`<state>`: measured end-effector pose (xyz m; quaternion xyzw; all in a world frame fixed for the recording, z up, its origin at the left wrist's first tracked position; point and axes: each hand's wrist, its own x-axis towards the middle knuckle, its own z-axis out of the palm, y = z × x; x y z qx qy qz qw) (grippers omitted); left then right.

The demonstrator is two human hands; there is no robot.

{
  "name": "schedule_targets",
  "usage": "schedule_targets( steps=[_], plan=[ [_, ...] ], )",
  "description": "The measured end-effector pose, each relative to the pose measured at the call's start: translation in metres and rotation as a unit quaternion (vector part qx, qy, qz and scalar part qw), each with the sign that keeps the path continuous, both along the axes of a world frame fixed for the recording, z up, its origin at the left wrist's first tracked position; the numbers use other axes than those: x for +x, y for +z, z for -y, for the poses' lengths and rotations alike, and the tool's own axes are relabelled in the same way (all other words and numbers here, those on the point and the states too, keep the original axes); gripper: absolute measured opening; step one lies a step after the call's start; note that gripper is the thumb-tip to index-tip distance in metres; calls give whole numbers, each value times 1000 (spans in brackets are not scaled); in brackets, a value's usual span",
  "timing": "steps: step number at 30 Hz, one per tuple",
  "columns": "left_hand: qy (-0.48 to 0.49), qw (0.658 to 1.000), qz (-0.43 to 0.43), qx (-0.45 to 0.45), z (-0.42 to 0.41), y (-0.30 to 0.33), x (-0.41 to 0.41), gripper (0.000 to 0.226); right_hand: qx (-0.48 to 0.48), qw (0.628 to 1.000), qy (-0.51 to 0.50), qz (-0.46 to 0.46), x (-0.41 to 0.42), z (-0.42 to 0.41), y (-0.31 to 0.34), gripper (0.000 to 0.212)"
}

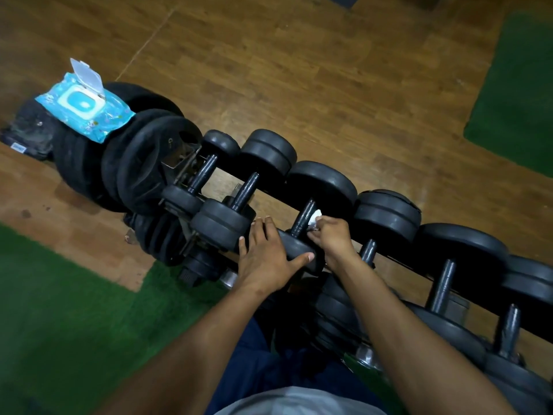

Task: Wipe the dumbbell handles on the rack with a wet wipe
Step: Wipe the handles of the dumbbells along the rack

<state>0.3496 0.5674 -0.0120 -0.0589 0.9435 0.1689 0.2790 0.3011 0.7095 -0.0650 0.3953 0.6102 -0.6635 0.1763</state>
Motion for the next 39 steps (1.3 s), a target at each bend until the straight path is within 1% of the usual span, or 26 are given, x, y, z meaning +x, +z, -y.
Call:
schedule_targets(
  steps=[3,4,5,7,9,11,13,15,17,19,21,22,24,25,28,30,32,35,36,38,39],
  plan=[
    [1,1000,5,-2,0,0,-1,130,12,1000,-14,7,-17,-1,-1,22],
    [0,1000,5,-2,0,0,-1,130,11,1000,-26,12,-22,0,0,25],
    [-1,1000,6,-2,0,0,-1,130,1,999,-35,21,-26,0,-1,28],
    [0,1000,8,0,0,0,0,130,-26,998,-31,45,-27,0,-1,25],
    [2,1000,6,1,0,0,-1,130,-33,996,5,84,-22,-2,-2,23],
    [3,1000,4,0,1,-1,-2,130,-22,991,68,115,-13,-3,-3,24],
    [1,1000,5,2,1,-2,-1,131,-6,982,139,124,-8,-4,-2,24],
    [-2,1000,6,2,1,-1,-1,130,12,976,181,123,-9,-5,0,25],
    [-3,1000,7,2,2,0,-1,130,17,974,192,118,-12,-6,0,34],
    [-2,1000,6,2,2,0,-1,130,38,970,212,111,-11,-5,2,36],
    [-3,1000,1,1,2,-1,-1,130,61,964,240,101,-7,-5,1,27],
    [-3,1000,-1,1,1,0,-1,129,68,961,251,92,-5,-6,0,20],
    [-4,1000,-4,2,1,0,-1,129,67,963,249,74,-2,-12,-2,6],
    [-4,1000,-5,1,1,-1,-1,129,61,966,242,64,-1,-14,-2,4],
    [-6,1000,-5,0,2,-1,0,129,55,972,223,47,0,-16,-3,12],
    [-8,1000,-6,-2,2,-1,0,129,53,974,216,50,-2,-12,-1,12],
    [-9,1000,-7,-3,2,-1,-1,129,39,974,214,63,-6,-8,2,11],
    [-10,1000,-2,-3,2,1,-2,128,21,975,205,86,-8,-5,2,21],
    [-11,1000,0,-3,2,1,-2,128,31,974,209,84,-8,-4,0,17],
    [-11,1000,-4,-6,2,1,-1,128,85,964,239,77,-6,-4,-4,10],
    [-12,1000,-5,-6,2,0,-1,128,113,957,256,72,-3,-5,2,16]
  ],
)
